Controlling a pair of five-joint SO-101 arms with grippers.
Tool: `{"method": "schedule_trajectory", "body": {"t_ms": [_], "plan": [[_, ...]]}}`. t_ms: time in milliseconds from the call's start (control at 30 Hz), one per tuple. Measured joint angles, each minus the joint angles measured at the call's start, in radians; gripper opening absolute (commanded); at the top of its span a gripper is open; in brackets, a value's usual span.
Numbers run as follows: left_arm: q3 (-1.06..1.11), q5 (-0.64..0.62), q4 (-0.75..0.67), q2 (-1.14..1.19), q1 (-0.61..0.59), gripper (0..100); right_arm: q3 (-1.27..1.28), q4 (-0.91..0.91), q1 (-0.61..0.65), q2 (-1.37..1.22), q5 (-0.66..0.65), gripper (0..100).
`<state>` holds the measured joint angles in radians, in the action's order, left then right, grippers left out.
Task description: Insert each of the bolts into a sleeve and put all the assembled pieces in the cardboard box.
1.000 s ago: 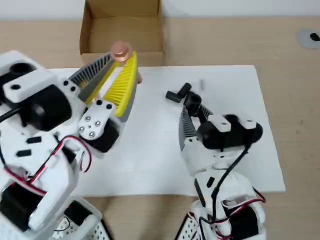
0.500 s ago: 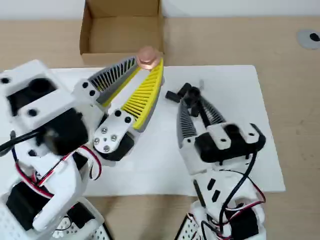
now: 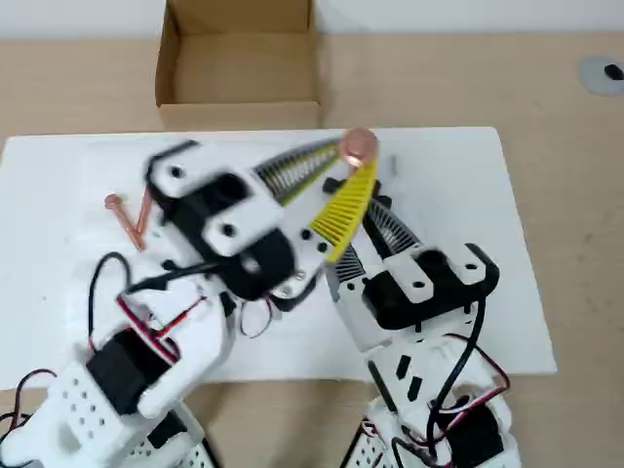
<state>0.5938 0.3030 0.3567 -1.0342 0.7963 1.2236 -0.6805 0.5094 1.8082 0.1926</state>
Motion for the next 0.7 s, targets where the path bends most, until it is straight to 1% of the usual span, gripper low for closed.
{"method": "schedule_trajectory", "body": {"t_ms": [300, 467, 567, 700], "plan": [[-0.002, 0.012, 0.0, 0.0, 0.002, 1, 0.005, 0.0, 0.003, 0.0, 0.0, 1.0], [-0.002, 0.012, 0.0, 0.0, -0.034, 1, 0.005, 0.0, 0.003, 0.0, 0.0, 1.0], [-0.002, 0.012, 0.0, 0.0, -0.034, 1, 0.005, 0.0, 0.003, 0.0, 0.0, 1.0], [-0.002, 0.017, 0.066, -0.002, -0.034, 1, 0.006, 0.0, 0.003, 0.0, 0.0, 1.0]]}}
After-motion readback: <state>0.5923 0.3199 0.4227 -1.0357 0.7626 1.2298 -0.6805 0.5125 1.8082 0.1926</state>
